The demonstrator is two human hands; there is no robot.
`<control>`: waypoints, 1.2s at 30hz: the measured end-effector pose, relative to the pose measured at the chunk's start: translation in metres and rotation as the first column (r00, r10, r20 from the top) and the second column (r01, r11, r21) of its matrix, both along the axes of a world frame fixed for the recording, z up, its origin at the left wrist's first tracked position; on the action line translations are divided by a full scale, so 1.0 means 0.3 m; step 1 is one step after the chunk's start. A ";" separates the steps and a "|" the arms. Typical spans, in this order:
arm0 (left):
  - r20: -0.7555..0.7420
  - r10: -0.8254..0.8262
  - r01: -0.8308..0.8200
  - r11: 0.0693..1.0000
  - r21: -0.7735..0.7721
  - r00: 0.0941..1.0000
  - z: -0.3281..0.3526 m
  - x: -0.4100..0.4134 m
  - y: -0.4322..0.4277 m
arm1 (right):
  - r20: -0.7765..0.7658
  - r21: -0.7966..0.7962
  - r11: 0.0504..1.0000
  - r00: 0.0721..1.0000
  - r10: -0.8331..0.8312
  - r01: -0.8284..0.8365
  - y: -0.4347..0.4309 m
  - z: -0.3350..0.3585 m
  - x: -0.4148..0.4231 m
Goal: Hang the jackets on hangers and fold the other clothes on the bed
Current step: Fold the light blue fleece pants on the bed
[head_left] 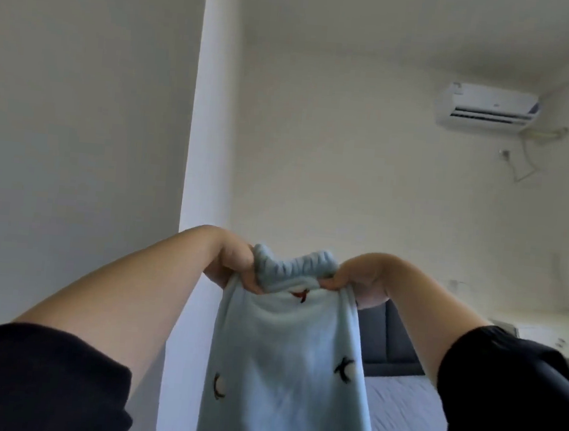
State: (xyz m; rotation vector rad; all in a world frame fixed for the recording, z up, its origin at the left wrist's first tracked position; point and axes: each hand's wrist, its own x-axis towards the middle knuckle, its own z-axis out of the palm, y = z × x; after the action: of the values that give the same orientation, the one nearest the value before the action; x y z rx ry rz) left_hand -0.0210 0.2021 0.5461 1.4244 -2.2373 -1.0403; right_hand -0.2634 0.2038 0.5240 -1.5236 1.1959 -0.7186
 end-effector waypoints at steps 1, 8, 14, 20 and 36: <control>0.087 0.044 -0.043 0.999 -0.014 0.995 -0.033 -0.017 -0.044 | -0.116 0.020 0.998 0.992 -0.054 0.057 -0.036 -0.028 -0.006; 0.118 0.609 -0.411 0.653 -0.636 0.784 -0.099 -0.189 -0.226 | 0.114 -0.225 0.836 0.865 -0.488 0.501 -0.261 -0.127 0.089; -0.612 -0.070 -0.615 -0.015 -0.789 0.787 0.420 -0.213 -0.151 | 0.657 -0.722 0.036 0.700 -0.278 0.691 -0.171 0.435 0.069; -0.506 -0.127 -0.497 0.096 -0.863 0.853 0.324 -0.204 -0.150 | 0.495 -0.799 0.217 0.819 -0.291 0.560 -0.151 0.383 -0.009; -0.113 0.264 -0.285 0.925 -0.252 0.958 -0.218 -0.136 -0.083 | 0.027 -0.137 0.971 0.981 -0.194 0.196 -0.097 -0.238 -0.094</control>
State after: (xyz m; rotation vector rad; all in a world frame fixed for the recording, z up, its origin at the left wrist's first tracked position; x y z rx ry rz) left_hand -0.0617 0.1771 0.4805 1.4947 -1.9618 -0.6637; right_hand -0.2917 0.1745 0.4526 -1.5253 1.3214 -0.9588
